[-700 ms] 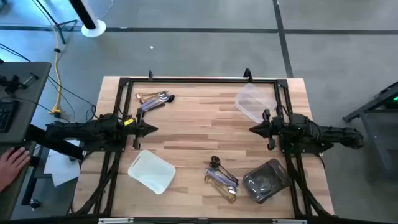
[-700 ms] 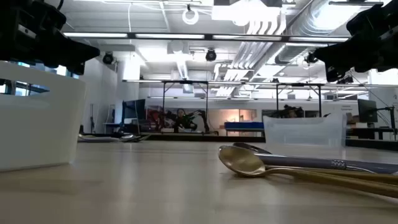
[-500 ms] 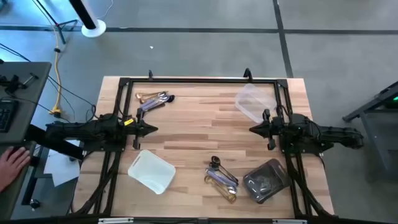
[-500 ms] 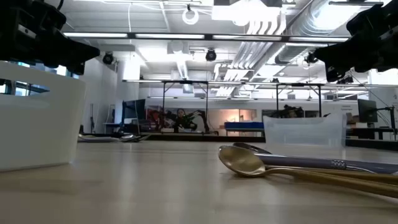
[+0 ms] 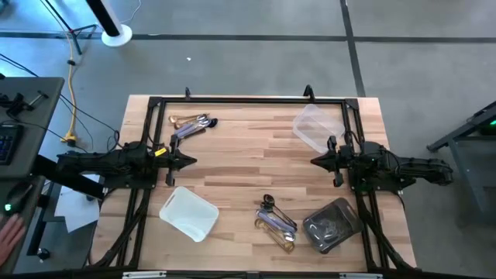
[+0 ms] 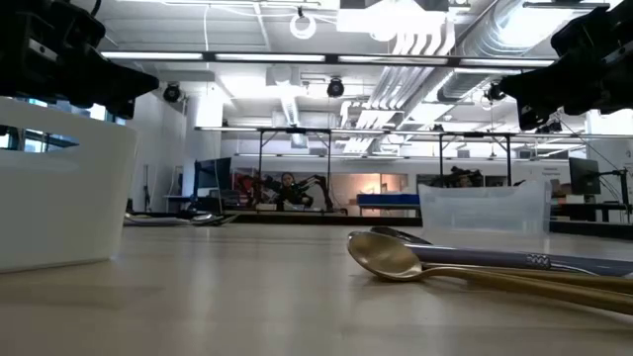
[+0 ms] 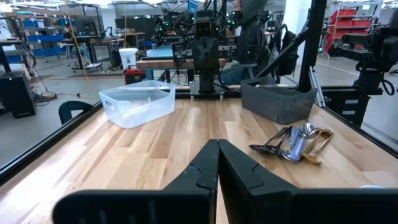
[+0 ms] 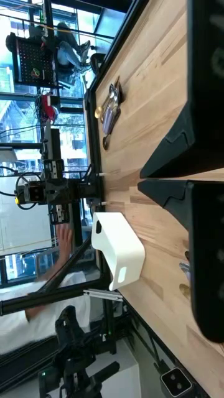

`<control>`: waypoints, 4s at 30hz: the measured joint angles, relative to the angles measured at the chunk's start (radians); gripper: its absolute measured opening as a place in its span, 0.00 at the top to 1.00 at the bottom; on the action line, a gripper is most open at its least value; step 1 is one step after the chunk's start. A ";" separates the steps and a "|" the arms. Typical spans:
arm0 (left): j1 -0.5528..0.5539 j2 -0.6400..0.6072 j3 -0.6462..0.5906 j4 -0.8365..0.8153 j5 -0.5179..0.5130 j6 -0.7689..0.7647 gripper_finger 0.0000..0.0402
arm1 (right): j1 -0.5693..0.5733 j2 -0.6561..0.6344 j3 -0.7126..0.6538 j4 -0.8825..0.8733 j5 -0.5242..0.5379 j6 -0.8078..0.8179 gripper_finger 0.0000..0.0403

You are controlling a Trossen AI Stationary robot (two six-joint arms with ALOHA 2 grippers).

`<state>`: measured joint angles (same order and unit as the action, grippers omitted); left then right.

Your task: Sort silverware by color (type)

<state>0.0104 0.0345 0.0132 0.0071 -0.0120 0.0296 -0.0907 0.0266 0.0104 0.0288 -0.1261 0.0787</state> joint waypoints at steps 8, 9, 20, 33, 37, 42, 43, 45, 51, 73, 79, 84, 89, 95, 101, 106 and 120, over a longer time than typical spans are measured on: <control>0.000 0.000 0.000 0.000 0.000 0.000 1.00 | 0.000 0.000 0.000 0.000 0.000 0.000 1.00; 0.000 0.000 0.000 0.000 0.000 0.000 1.00 | 0.000 0.000 0.000 0.000 0.000 0.000 1.00; 0.000 0.000 0.000 0.000 0.000 0.000 1.00 | 0.000 0.000 0.000 0.000 0.000 0.000 1.00; 0.000 0.000 0.000 0.000 0.000 0.000 1.00 | 0.000 0.000 0.000 0.000 0.000 0.000 1.00; 0.000 0.000 0.000 0.000 0.000 0.000 1.00 | 0.000 0.000 0.000 0.000 0.000 0.000 1.00; 0.000 0.000 0.000 0.000 0.000 0.000 1.00 | 0.000 0.000 0.000 0.000 0.000 0.000 1.00; 0.000 0.000 0.000 0.000 0.000 0.000 1.00 | 0.000 0.000 0.000 0.000 0.000 0.000 1.00; 0.000 0.000 0.000 0.000 0.000 0.000 1.00 | 0.000 0.000 0.000 0.000 0.000 0.000 1.00; 0.000 0.000 0.000 0.000 0.000 0.000 1.00 | 0.000 0.000 0.000 0.000 0.000 0.000 1.00; 0.000 0.000 0.000 0.000 0.000 0.000 1.00 | 0.000 0.000 0.000 0.000 0.000 0.000 1.00; 0.000 0.000 0.000 0.000 0.000 0.000 1.00 | 0.000 0.000 0.000 0.000 0.000 0.000 1.00; 0.000 0.000 0.000 0.000 0.000 0.000 1.00 | 0.000 0.000 0.000 0.000 0.000 0.000 1.00; 0.000 0.000 0.000 0.000 0.000 0.000 1.00 | 0.000 0.000 0.000 0.000 0.005 0.000 1.00; 0.000 0.000 0.000 0.000 0.000 0.000 1.00 | 0.000 0.000 0.000 -0.002 0.019 0.000 1.00; 0.000 0.000 0.000 0.000 0.000 0.000 1.00 | 0.000 0.000 0.000 0.007 0.018 0.008 1.00; 0.000 0.000 0.000 0.000 0.000 0.000 1.00 | 0.000 0.000 0.000 0.277 0.035 0.203 1.00; 0.000 0.000 0.000 0.000 0.000 0.000 1.00 | 0.000 0.014 0.034 0.879 0.223 0.173 1.00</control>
<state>0.0101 0.0345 0.0128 0.0068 -0.0118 0.0296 -0.0906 0.0405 0.0445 0.9075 0.0966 0.2516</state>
